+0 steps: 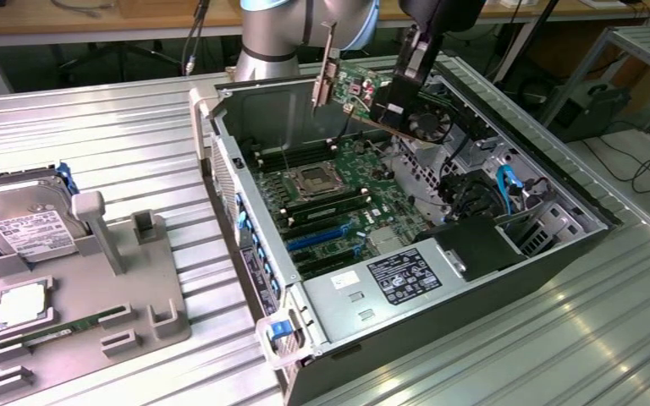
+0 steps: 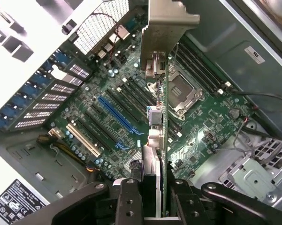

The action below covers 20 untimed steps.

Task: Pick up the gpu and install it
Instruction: 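Insert the gpu into the slot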

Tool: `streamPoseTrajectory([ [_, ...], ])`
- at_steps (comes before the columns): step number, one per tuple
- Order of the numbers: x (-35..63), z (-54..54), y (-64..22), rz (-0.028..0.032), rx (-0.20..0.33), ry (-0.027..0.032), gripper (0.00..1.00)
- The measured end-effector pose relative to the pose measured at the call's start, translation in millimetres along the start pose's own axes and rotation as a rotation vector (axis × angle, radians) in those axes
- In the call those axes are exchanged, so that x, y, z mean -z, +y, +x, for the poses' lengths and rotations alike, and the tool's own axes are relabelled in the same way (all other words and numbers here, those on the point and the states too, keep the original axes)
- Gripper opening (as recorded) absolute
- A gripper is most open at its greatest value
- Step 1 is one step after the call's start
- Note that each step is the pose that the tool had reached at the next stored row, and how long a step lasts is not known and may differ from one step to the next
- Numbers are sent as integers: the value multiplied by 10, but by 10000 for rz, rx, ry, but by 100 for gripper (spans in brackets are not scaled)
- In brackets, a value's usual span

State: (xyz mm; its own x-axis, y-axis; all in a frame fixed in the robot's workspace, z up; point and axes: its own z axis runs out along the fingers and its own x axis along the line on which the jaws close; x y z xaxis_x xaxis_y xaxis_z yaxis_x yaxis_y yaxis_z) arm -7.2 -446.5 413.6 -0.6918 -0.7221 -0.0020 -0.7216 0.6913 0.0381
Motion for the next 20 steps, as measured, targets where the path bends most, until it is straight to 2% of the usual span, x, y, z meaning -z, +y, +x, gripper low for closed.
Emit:
streamPoseTrajectory([
  [20, 0, 0, 0, -6, 2956, 113, 28],
])
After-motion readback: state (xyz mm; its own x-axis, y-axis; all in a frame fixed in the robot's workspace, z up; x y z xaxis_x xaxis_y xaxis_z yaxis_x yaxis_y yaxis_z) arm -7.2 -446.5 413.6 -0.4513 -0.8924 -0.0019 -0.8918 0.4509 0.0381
